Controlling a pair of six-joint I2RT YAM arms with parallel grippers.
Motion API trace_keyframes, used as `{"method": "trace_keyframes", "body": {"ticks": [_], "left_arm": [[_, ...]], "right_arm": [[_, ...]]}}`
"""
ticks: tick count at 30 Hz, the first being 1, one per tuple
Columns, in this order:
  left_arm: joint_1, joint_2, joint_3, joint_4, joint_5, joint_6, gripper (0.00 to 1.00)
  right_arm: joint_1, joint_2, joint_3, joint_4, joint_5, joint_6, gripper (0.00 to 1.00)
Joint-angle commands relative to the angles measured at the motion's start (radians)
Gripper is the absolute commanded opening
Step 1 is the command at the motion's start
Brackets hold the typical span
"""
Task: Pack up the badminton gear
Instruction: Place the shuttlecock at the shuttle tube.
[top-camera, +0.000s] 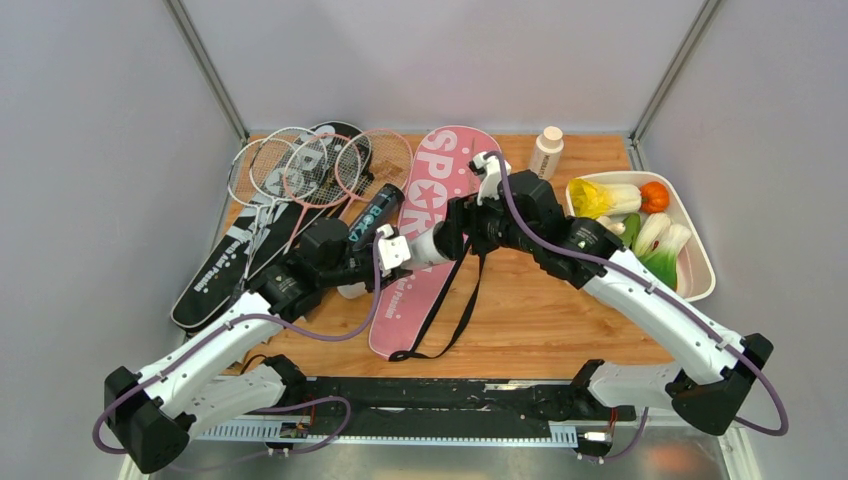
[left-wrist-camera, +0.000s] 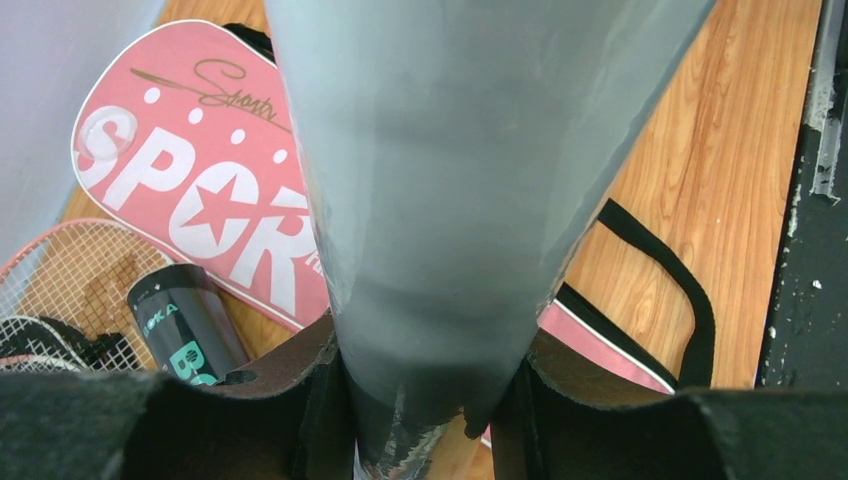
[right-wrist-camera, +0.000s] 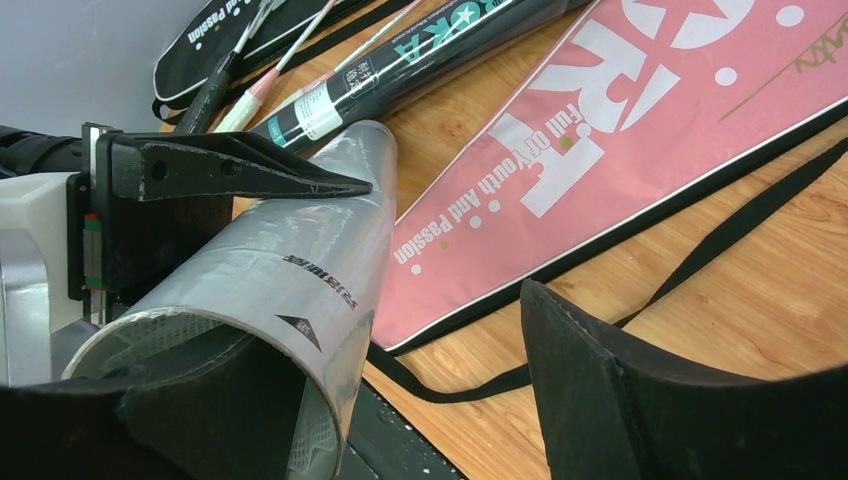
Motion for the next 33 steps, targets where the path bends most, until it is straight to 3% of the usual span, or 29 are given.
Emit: {"method": "trace_keyframes", "body": {"ticks": [1,10,15,20,27,33], "left_arm": [[-0.008,-0.023,0.06,0.077,-0.007,0.049,0.27],[-0.008,-0.039,0.029,0.106,-0.043,0.024,0.27],[-0.008,-0.046,0.028,0.108,-0.036,0.019,0.27],[-0.008,-0.059,0.027,0.11,-0.028,0.011,0.27],[-0.008,-0.08,0.023,0.125,-0.002,-0.014,0.27],[-0.008,-0.093,0.01,0.137,0.009,-0.026,0.27]], "right_arm": [[-0.001,-0.036,0.053,-0.044,0.043,-0.017,0.77],[-0.003,-0.191,0.022,-0.05,0.276,0.047,0.8],[-0.005,-0.232,-0.076,-0.039,0.453,0.072,0.77],[-0.072,-0.264,-0.279,-0.034,0.727,0.148,0.7],[-0.297,-0.305,-0.618,0.192,0.628,0.216,0.62],[-0.407,-0.28,-0.752,0.333,0.591,0.259,0.76]]}}
